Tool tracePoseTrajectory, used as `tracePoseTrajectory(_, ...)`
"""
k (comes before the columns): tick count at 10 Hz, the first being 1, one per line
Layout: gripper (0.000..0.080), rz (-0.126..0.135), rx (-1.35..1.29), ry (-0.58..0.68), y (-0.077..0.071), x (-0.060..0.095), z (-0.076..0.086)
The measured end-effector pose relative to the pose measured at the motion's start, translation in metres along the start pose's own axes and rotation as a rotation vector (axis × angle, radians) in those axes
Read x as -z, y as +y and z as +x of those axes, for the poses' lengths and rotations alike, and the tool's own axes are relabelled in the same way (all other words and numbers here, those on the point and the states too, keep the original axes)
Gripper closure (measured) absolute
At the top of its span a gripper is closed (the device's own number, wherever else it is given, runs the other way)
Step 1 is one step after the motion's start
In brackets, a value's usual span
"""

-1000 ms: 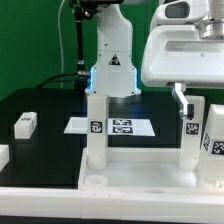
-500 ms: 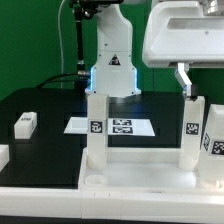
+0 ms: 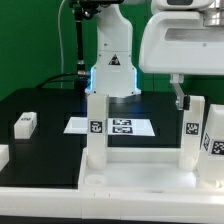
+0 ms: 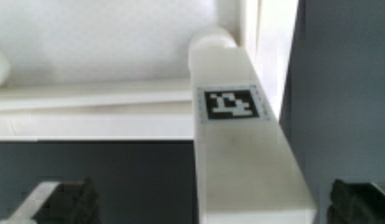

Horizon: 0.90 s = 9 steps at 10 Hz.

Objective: Assemble desk

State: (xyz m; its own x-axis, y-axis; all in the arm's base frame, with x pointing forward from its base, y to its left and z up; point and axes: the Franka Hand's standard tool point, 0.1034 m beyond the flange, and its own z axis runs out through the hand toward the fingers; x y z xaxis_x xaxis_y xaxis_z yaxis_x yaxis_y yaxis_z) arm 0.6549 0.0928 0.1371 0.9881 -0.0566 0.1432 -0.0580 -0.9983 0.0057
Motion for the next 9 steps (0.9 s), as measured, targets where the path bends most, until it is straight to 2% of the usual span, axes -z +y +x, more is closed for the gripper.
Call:
tracePoseTrajectory(1,0.015,-0.009,-0.006,-0.13,-0.001,-0.001,-0.008)
tracePoseTrajectory(2,0.015,-0.013,-0.004,-0.152,-0.003,-0.001,-0.001)
tracePoseTrajectory(6,0.015,-0.015,0.004,-0.161,-0.008,-0.008,-0.001)
tracePoseTrajectory(8,0.015,-0.019,-0.007,-0.165,-0.016,-0.01,-0.003)
tracePoseTrajectory(9,0.0285,-0.02,-0.005,-0.16,-0.015,-0.009,-0.001)
